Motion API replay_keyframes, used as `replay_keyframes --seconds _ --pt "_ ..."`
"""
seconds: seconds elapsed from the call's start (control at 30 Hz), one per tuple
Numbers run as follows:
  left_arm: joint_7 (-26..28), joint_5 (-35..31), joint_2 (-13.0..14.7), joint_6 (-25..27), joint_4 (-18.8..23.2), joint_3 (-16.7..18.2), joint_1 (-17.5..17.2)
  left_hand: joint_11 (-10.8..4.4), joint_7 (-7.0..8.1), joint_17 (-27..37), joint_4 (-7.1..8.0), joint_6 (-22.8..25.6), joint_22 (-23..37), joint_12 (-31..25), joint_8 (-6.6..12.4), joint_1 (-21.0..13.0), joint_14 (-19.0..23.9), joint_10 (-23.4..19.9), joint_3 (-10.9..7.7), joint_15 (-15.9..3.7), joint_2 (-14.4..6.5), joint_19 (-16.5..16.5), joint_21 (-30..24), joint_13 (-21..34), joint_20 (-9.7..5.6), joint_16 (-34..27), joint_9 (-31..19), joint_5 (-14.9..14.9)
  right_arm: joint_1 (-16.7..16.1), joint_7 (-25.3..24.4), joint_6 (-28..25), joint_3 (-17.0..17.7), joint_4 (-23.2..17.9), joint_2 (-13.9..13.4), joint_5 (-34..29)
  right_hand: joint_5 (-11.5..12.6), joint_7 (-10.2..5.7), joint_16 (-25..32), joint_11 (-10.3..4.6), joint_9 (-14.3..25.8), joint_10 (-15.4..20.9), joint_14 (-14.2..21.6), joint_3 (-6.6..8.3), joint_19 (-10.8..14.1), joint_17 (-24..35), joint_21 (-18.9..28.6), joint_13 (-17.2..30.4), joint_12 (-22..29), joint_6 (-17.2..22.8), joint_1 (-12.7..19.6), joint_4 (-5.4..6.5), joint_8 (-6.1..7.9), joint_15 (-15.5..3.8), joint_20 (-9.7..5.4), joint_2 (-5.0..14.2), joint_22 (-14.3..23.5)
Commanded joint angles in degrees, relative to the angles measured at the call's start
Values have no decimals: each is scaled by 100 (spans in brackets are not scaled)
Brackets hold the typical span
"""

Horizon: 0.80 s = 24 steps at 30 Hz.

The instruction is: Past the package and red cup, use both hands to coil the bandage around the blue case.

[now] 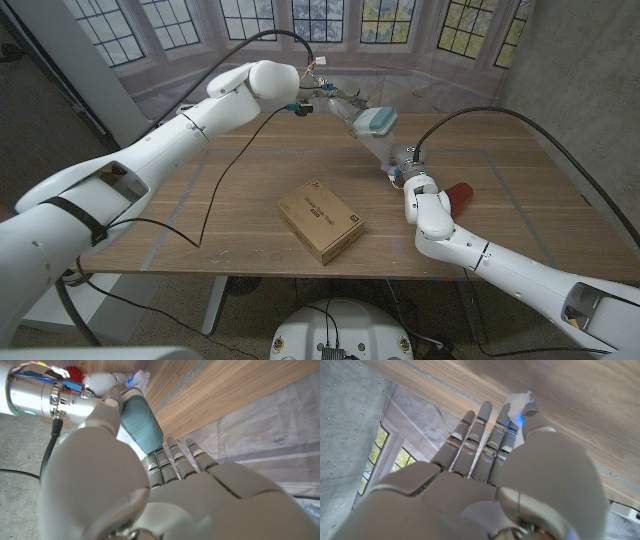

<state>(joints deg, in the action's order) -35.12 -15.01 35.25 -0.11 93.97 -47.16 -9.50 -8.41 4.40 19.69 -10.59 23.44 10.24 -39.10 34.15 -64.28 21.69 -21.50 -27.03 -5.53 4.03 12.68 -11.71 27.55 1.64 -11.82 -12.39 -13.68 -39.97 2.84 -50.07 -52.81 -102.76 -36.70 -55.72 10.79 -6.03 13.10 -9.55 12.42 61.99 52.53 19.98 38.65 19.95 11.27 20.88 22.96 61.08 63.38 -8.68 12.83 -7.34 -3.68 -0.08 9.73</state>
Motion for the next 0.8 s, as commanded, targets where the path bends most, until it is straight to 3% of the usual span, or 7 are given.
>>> replay_keyframes --seconds 0.03,0.8 --pt "-181 36 121 38 82 3 -61 -119 -84 13 170 122 26 -21 1548 632 14 -167 -218 29 -690 -20 -18 1283 -7 -7 -22 -28 109 -29 73 -35 77 -43 -7 31 -41 2 -15 14 16 74 -7 59 4 8 36 52 21 4 -18 34 -570 -87 57 11" --pt "-518 137 106 -69 -204 -113 -18 -111 -87 9 169 148 27 -31 1552 659 21 -193 -220 30 -696 -14 -24 1263 -6 -8 -22 -31 346 22 316 -31 116 -34 -219 35 -23 -9 -13 14 23 83 -2 63 2 4 37 47 23 5 -26 37 -573 -94 58 12"
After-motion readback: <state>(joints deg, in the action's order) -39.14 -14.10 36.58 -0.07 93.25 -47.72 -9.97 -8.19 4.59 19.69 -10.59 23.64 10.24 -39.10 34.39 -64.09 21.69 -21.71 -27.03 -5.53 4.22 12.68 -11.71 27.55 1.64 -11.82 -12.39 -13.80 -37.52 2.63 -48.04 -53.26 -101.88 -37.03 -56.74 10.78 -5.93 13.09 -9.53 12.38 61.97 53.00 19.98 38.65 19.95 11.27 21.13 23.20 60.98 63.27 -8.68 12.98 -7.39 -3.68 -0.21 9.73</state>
